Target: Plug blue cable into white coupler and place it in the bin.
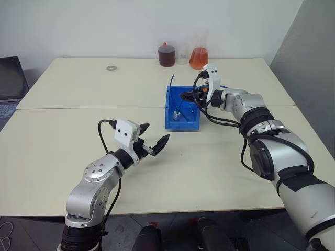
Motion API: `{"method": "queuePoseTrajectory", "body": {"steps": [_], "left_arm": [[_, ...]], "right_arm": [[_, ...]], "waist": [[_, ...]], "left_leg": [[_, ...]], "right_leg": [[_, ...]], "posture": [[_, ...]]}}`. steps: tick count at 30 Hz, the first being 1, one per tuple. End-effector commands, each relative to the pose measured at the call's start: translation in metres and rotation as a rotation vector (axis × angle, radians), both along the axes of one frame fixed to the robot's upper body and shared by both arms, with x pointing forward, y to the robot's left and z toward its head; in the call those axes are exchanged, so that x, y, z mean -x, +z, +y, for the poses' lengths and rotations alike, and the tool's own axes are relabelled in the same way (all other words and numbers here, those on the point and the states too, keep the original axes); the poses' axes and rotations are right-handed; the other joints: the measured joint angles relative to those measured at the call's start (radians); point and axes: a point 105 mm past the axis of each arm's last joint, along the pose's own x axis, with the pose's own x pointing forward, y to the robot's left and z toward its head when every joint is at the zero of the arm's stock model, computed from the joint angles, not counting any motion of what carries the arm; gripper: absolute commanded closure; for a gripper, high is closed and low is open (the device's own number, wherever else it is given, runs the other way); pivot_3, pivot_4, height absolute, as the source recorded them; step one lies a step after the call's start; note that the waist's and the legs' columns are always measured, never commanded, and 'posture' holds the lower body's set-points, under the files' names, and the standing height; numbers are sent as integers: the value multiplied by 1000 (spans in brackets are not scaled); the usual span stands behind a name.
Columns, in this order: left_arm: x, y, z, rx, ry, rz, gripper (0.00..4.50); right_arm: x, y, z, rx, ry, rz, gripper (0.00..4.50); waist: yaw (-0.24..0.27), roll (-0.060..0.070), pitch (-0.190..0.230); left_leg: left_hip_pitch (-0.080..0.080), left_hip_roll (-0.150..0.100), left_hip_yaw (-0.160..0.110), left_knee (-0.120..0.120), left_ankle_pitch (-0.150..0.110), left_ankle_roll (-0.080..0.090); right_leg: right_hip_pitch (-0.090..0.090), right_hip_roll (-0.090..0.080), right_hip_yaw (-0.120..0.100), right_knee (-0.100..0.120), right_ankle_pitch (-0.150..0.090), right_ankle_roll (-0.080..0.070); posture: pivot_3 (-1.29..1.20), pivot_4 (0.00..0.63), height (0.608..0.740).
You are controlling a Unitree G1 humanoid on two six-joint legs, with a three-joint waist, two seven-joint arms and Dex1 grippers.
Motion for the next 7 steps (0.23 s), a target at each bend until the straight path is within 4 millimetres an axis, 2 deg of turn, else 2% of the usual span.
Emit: {"method": "queuePoseTrajectory", "body": {"steps": [1,3,7], "left_arm": [[-1,11,2,-10,25,-54,0],[-6,8,7,-23,72,-38,0],[-9,5,18,-61,146,-39,0]], "right_arm": [[-9,27,-14,-4,-82,-99,1228],[-12,30,-29,18,-122,-118,874],[-12,32,-58,36,-163,-140,874]], "waist": [[0,0,0],[0,0,0],[4,0,0]], "left_leg": [[0,0,0,0,0,0],[0,0,0,0,0,0],[0,-1,0,0,0,0]], "right_leg": [[0,0,0,0,0,0],[0,0,0,0,0,0],[0,0,-1,0,0,0]], "posture": [[0,150,740],[0,150,740],[0,150,740]]}}
